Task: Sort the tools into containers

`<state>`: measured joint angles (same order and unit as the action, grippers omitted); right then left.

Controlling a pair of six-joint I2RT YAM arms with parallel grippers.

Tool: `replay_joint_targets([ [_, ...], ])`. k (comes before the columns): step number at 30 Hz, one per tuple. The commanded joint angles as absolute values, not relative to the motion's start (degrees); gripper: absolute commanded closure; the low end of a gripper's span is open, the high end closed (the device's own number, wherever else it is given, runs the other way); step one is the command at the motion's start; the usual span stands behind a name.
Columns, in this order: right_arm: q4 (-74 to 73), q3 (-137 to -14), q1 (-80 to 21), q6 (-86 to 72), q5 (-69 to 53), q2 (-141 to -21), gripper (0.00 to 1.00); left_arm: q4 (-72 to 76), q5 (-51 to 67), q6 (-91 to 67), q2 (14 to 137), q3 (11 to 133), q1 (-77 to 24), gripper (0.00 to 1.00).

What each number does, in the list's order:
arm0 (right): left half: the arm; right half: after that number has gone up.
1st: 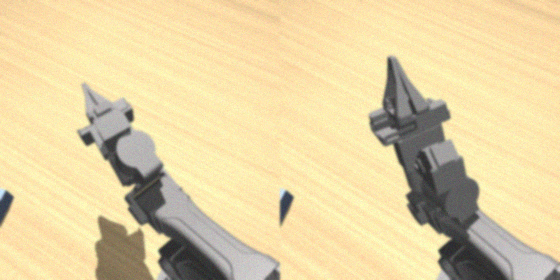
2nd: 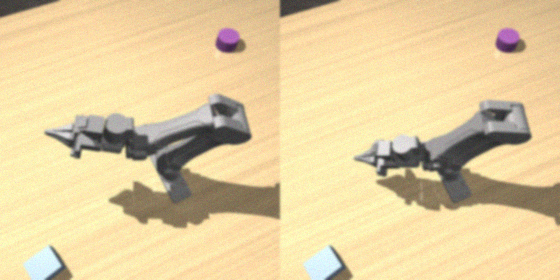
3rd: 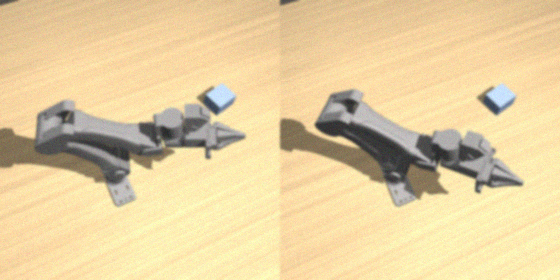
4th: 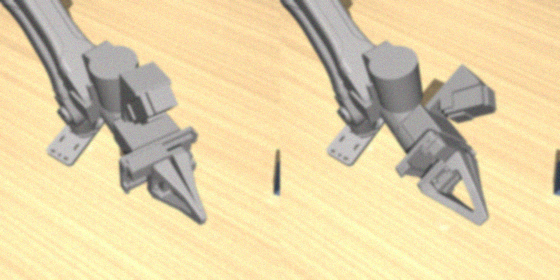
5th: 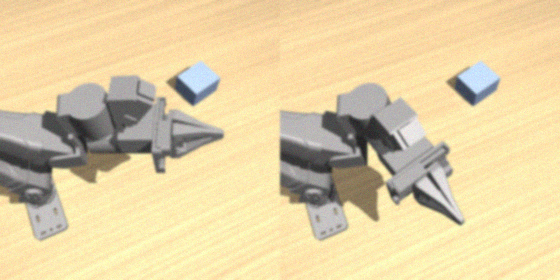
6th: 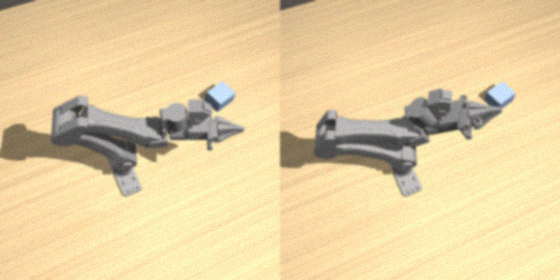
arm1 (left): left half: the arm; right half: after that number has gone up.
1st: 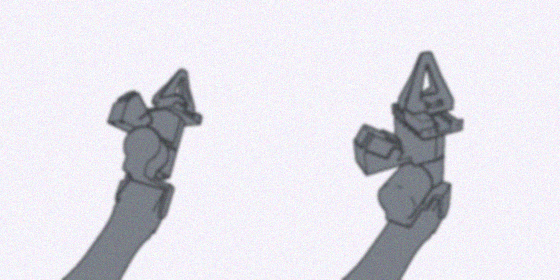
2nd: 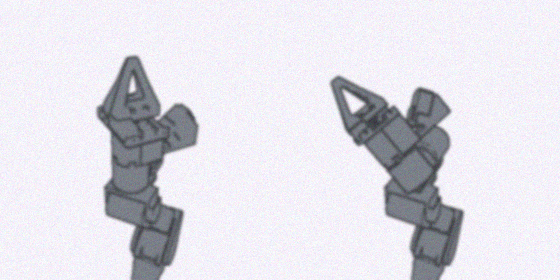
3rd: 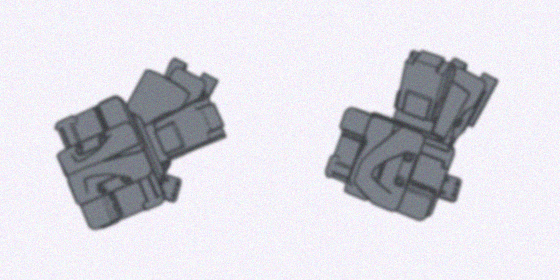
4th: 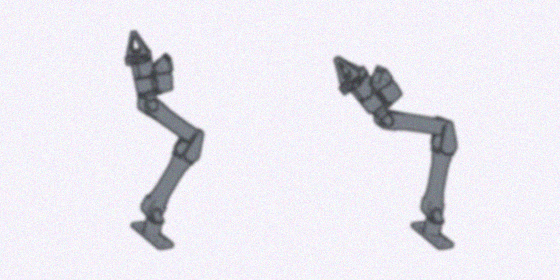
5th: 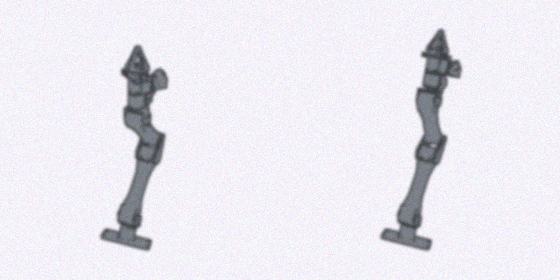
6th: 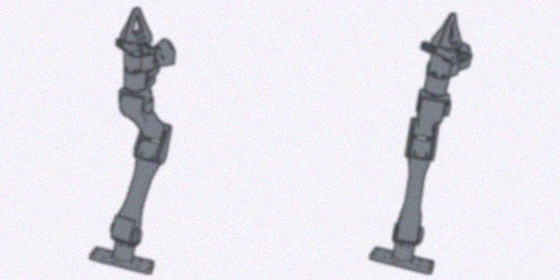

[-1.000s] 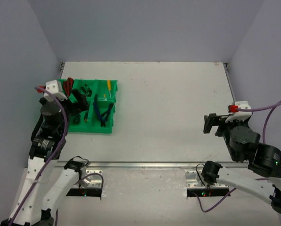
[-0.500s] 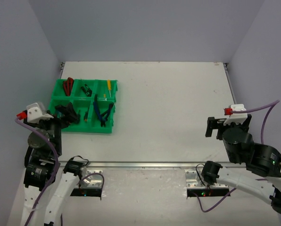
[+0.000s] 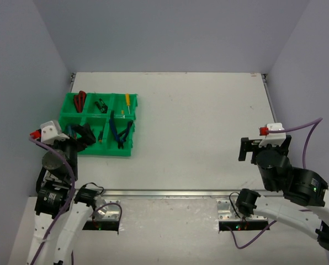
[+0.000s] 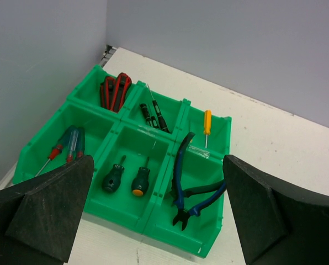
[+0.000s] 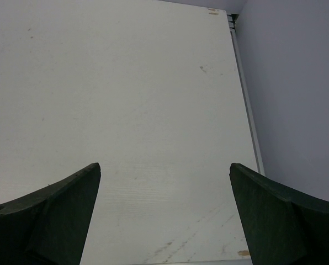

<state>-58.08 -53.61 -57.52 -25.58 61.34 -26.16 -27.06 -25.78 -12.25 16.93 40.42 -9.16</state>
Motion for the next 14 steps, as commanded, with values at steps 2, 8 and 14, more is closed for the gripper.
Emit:
replay_joint_targets([
  [2,-54.69,-52.41,-57.82,-26.71,63.18,-25.22,0.01,-22.71,-24.81,-12.99,15.57,37.95,-9.76,0.0],
  [8,-54.29,-51.61,-57.74,-27.57,63.92,-25.45,0.01,-22.5,-24.85,-13.21,15.69,37.59,-9.76,0.0],
  [14,-53.79,-51.33,-57.74,-27.86,64.64,-26.32,0.01,-22.15,-24.87,-13.27,15.12,36.83,-9.76,0.0],
])
